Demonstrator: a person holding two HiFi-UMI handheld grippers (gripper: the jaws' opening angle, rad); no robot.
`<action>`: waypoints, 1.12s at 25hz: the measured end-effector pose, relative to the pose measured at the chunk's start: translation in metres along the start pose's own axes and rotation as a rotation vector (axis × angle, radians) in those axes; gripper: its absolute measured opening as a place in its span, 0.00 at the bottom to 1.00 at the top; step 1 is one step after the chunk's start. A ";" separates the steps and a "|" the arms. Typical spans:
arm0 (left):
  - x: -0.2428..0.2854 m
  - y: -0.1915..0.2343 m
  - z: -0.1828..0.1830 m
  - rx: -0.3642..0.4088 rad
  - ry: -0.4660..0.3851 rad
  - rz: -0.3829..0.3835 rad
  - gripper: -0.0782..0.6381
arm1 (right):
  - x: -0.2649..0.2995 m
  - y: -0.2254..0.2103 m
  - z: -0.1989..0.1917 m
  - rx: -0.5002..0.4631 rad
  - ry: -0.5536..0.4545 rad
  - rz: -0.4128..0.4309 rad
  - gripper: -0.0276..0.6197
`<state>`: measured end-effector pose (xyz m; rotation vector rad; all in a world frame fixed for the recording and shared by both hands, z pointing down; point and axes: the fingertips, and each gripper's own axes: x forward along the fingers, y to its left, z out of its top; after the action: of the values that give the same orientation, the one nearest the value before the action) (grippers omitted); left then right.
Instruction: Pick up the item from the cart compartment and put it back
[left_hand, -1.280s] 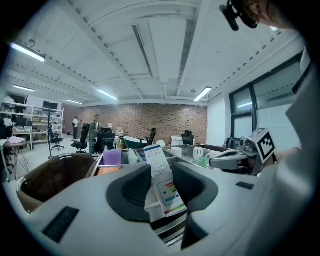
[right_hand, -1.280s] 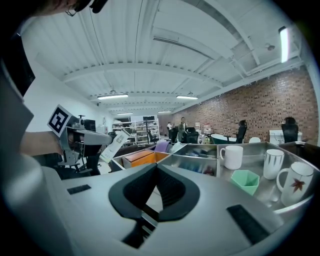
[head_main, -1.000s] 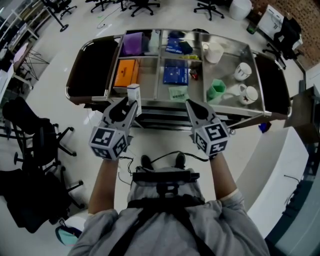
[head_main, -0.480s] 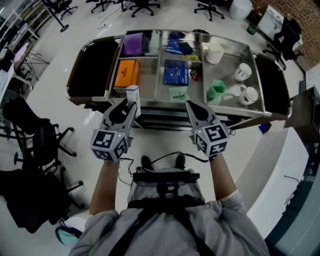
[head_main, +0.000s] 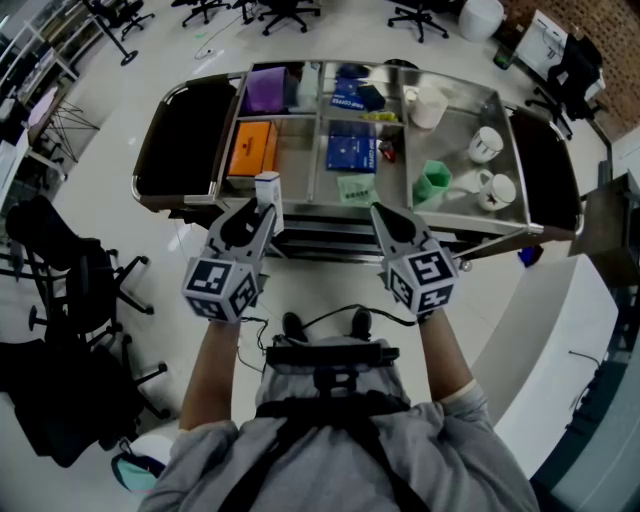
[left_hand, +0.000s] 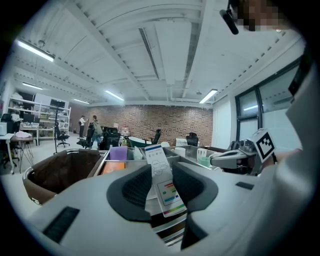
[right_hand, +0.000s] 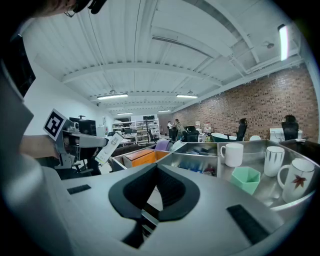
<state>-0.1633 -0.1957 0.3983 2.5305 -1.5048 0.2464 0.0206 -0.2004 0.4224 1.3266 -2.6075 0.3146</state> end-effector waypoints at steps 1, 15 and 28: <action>0.001 0.000 0.001 -0.002 0.002 0.000 0.30 | 0.000 0.000 0.000 -0.002 0.000 0.000 0.06; 0.058 0.018 0.028 0.003 0.077 -0.043 0.30 | 0.017 0.011 0.019 -0.029 -0.011 0.025 0.06; 0.134 0.046 0.012 -0.042 0.261 -0.054 0.30 | 0.030 0.015 0.036 -0.067 -0.032 0.045 0.06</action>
<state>-0.1403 -0.3341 0.4213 2.3919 -1.3271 0.5093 -0.0116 -0.2246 0.3941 1.2635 -2.6522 0.2129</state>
